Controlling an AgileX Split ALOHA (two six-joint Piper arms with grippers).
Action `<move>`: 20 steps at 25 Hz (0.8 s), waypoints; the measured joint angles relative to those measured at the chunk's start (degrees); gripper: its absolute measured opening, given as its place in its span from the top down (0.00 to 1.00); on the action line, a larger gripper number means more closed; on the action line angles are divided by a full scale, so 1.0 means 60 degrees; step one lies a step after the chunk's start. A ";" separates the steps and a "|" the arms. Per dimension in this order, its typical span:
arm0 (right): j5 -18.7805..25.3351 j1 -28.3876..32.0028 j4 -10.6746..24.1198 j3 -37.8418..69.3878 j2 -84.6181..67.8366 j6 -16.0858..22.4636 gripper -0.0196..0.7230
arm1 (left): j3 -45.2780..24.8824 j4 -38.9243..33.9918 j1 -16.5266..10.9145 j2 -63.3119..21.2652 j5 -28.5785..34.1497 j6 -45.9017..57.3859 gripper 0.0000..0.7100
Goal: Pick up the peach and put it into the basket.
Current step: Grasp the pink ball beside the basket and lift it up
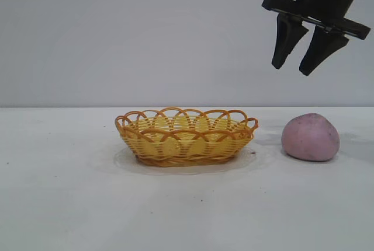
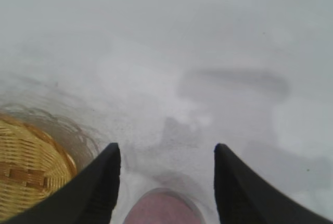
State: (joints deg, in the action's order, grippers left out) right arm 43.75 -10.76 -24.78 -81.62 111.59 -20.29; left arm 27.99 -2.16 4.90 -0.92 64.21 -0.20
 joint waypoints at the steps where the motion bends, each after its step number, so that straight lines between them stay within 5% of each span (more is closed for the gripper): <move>1: 0.0000 0.0000 0.0000 0.0000 0.0000 0.0000 0.47 | 0.0000 0.0000 0.0000 0.0000 0.0000 0.0000 0.25; 9: 0.0000 0.0000 0.0024 -0.0015 0.0000 0.0000 0.47 | -0.0022 0.0000 -0.0042 -0.0022 0.0000 0.0000 0.25; 15: -0.0019 0.0000 0.0040 -0.0015 0.0000 0.0000 0.47 | -0.0022 0.0000 -0.0763 -0.0029 0.0000 0.0000 0.25; 20: -0.0055 0.0000 0.0040 -0.0015 0.0000 -0.0016 0.47 | -0.0022 -0.0018 -0.0825 -0.0029 0.0000 0.0000 0.25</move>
State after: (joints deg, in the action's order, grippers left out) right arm 43.41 -10.76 -24.54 -81.71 111.59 -20.39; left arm 27.85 -2.27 -0.05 -1.09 64.21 -0.20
